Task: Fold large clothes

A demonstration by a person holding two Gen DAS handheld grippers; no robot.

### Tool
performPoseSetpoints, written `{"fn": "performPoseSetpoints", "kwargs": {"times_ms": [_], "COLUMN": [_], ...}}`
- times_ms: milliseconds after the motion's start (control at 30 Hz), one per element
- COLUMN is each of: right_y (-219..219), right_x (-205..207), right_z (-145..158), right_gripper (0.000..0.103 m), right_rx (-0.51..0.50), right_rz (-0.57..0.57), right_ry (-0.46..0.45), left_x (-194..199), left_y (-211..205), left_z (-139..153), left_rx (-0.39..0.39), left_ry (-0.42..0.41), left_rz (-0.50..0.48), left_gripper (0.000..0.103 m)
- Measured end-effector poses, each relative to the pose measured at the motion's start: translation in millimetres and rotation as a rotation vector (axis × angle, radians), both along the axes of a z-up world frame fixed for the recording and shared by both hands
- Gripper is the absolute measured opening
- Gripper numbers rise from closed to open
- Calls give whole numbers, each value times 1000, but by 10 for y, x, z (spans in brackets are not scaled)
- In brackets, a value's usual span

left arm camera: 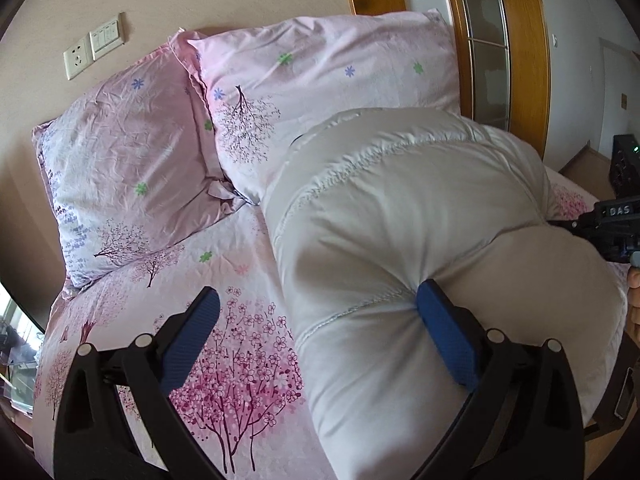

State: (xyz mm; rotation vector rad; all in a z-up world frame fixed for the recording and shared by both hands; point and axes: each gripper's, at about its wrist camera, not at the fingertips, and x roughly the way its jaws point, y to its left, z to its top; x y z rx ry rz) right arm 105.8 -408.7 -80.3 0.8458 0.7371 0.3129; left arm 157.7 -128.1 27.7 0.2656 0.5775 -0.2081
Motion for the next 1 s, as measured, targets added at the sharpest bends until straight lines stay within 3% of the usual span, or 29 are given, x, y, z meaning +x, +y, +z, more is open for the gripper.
{"fn": "performPoseSetpoints", "kwargs": {"times_ms": [133, 267, 333, 433, 533, 667, 1000], "right_y": [90, 219, 394, 640, 735, 669, 789], "right_x": [-222, -678, -856, -938, -909, -802, -734], "right_z": [238, 560, 646, 589, 420, 138, -141], "right_gripper": [28, 28, 27, 26, 26, 26, 26], "right_rx": [-155, -323, -375, -433, -451, -339, -334], "right_rz": [-95, -221, -173, -92, -60, -66, -108], "right_ry": [-46, -222, -291, -286, -231, -169, -175], "left_x": [42, 76, 75, 76, 74, 60, 43], "left_y": [17, 66, 64, 58, 60, 49, 72], "left_z": [-69, -114, -114, -114, -114, -128, -157], "left_rx": [12, -11, -10, -6, -16, -26, -52], "left_ry": [17, 35, 33, 29, 31, 24, 2], "left_rz": [-2, 2, 2, 2, 0, -6, -3], "left_gripper": [100, 100, 100, 100, 100, 100, 100]}}
